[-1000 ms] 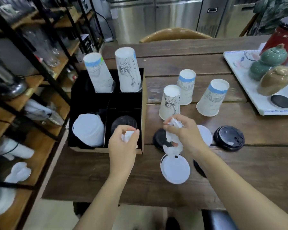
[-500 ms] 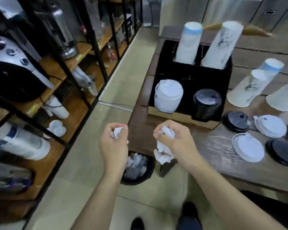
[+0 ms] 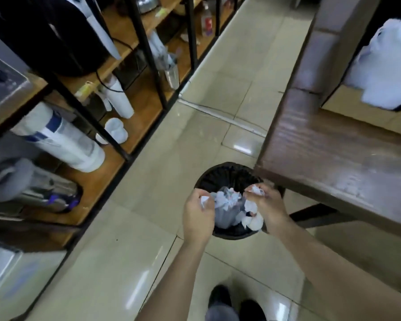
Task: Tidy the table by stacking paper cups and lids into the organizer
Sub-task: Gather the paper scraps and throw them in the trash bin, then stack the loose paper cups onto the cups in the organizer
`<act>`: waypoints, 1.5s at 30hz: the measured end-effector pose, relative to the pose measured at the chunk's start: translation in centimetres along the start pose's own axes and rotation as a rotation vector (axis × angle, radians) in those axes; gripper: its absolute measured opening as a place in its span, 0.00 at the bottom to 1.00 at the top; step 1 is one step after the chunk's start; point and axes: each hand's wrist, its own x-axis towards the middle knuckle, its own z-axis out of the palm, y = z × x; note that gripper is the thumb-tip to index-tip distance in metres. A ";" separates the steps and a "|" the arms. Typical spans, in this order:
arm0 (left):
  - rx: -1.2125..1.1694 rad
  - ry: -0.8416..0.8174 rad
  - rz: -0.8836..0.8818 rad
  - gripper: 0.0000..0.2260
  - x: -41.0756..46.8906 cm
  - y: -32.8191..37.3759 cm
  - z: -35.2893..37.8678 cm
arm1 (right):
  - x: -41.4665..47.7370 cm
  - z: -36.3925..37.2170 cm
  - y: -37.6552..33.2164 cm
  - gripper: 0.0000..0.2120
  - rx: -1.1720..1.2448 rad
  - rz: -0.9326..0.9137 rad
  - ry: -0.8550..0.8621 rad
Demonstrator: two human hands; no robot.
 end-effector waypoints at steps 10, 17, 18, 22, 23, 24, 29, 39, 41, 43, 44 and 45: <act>0.443 -0.107 0.151 0.15 10.7 -19.2 13.0 | 16.8 2.8 18.3 0.09 -0.196 -0.108 -0.002; 1.133 -0.566 0.161 0.30 11.0 -22.6 12.4 | 17.8 1.8 21.2 0.38 -1.174 -0.135 -0.318; 1.120 -0.499 0.176 0.30 10.7 -21.6 11.5 | 17.0 1.7 20.1 0.38 -1.213 -0.200 -0.298; 1.022 -0.299 0.204 0.29 8.8 -16.0 6.9 | 12.6 2.4 13.4 0.38 -1.235 -0.406 -0.260; 0.998 -0.255 0.206 0.29 8.2 -14.4 5.6 | 11.2 2.8 11.5 0.38 -1.222 -0.455 -0.252; 0.970 -0.209 0.210 0.29 7.7 -12.7 4.2 | 9.8 3.1 9.6 0.38 -1.203 -0.503 -0.250; 0.830 -0.058 0.246 0.28 4.0 -3.4 -3.4 | 1.9 4.8 1.3 0.38 -1.175 -0.677 -0.328; 0.672 0.106 0.461 0.36 -2.1 14.6 -13.3 | -11.1 3.4 -16.3 0.38 -1.137 -1.095 -0.154; 0.664 0.119 0.549 0.35 -2.7 17.8 -13.1 | -12.3 1.5 -19.0 0.38 -1.128 -1.162 -0.005; 0.643 0.111 0.625 0.35 -3.5 20.8 -12.1 | -13.3 -0.9 -20.9 0.38 -1.118 -1.168 0.100; 0.631 0.095 0.659 0.35 -3.9 22.2 -11.4 | -13.8 -2.2 -21.6 0.38 -1.114 -1.155 0.143; 0.622 0.073 0.693 0.35 -4.3 23.6 -10.6 | -14.3 -3.5 -22.2 0.37 -1.103 -1.138 0.193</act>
